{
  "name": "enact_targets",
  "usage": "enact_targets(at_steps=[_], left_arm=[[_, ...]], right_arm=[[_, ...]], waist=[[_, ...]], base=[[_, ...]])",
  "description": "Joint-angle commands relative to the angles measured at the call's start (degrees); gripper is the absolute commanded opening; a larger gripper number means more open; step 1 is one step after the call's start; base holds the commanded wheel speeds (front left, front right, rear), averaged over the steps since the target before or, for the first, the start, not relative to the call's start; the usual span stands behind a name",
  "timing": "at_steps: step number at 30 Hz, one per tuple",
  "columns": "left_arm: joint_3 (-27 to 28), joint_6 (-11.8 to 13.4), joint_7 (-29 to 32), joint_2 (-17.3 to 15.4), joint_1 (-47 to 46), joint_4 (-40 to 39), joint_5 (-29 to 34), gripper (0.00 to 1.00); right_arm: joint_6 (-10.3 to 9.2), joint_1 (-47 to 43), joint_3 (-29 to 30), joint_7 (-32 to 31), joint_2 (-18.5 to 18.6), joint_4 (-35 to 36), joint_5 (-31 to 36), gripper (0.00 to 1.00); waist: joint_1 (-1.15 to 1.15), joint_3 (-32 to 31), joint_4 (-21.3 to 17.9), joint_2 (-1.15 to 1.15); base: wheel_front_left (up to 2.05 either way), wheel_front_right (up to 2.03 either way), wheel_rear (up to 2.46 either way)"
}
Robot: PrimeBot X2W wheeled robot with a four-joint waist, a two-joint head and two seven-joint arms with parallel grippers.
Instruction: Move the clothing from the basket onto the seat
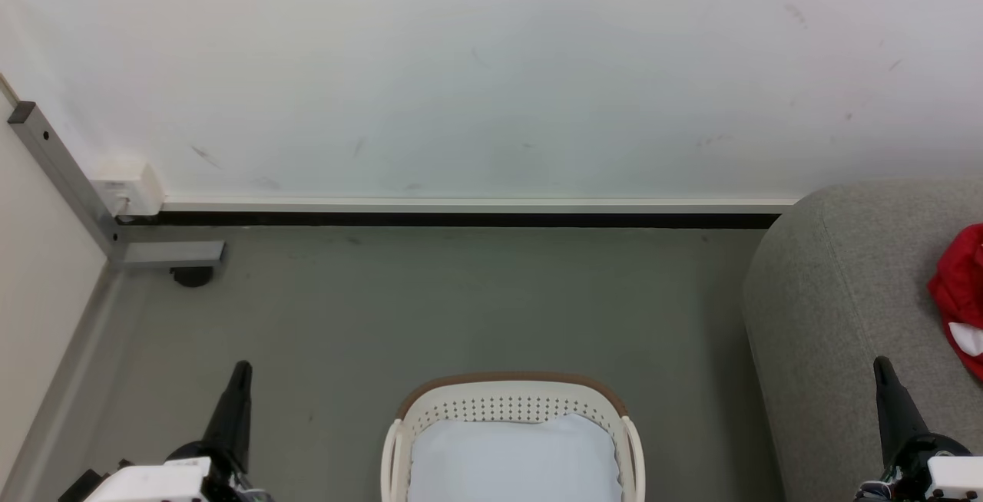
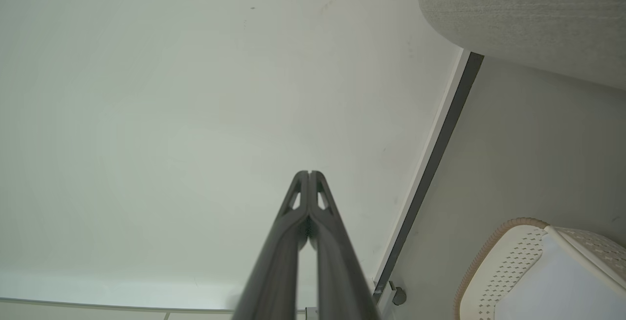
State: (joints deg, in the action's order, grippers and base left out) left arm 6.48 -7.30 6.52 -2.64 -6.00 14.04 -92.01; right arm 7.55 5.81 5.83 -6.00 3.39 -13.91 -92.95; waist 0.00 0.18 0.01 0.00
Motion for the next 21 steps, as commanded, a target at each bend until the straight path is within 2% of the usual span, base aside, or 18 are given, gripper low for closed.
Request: enact_targets(at_steps=[1,21], left_arm=[[0.2,-0.4,0.3,-0.4,-0.5,0.1,-0.7,0.0],[0.2,-0.4,0.2,-0.4,-0.5,0.1,-0.7,0.0]], right_arm=[[-0.12,0.6,0.2,-0.2,0.0,-0.2,0.0,0.0],[-0.12,0.6,0.4,-0.4,-0.2,-0.2,0.2,0.0]], waist=[[0.0,0.0,0.0,0.0],[0.0,0.0,0.0,0.0]], base=[[0.0,0.0,0.0],[0.0,0.0,0.0]])
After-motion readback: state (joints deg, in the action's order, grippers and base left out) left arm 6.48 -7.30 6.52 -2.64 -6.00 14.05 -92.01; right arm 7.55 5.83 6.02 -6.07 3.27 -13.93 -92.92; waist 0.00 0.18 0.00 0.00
